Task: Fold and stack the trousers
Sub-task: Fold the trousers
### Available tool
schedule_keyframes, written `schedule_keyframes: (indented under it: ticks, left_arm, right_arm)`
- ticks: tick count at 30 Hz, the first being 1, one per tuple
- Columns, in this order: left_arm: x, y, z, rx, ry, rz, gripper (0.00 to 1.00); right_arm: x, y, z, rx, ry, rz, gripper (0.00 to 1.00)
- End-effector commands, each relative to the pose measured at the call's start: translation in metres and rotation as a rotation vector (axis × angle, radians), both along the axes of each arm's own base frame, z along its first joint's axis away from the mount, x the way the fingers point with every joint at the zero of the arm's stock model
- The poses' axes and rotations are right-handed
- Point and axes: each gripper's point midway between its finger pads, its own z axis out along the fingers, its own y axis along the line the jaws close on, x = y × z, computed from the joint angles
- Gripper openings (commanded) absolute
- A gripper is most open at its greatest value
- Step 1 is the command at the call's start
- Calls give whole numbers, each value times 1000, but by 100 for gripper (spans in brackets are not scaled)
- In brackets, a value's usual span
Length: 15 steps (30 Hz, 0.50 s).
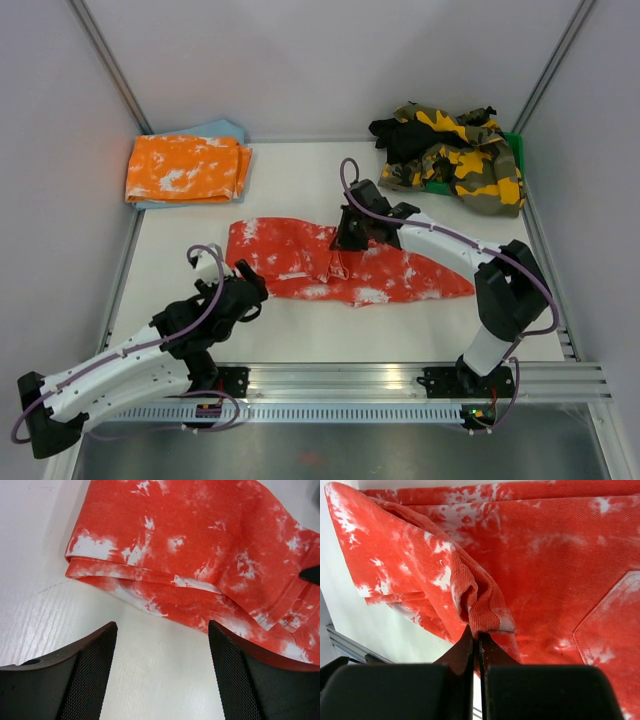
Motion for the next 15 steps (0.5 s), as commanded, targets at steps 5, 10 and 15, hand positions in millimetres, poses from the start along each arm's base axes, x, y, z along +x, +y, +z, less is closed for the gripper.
schedule_keyframes:
  ticks: [5, 10, 15]
  left_arm:
    - [5, -3, 14, -49, -7, 28, 80]
    - [7, -3, 16, -56, -9, 26, 80]
    - [9, -1, 23, -56, 11, 27, 80]
  right_arm:
    - [18, 14, 93, 205, -43, -80, 0]
    - [17, 29, 125, 344, 5, -125, 0]
    - [3, 30, 117, 414, 111, -192, 0]
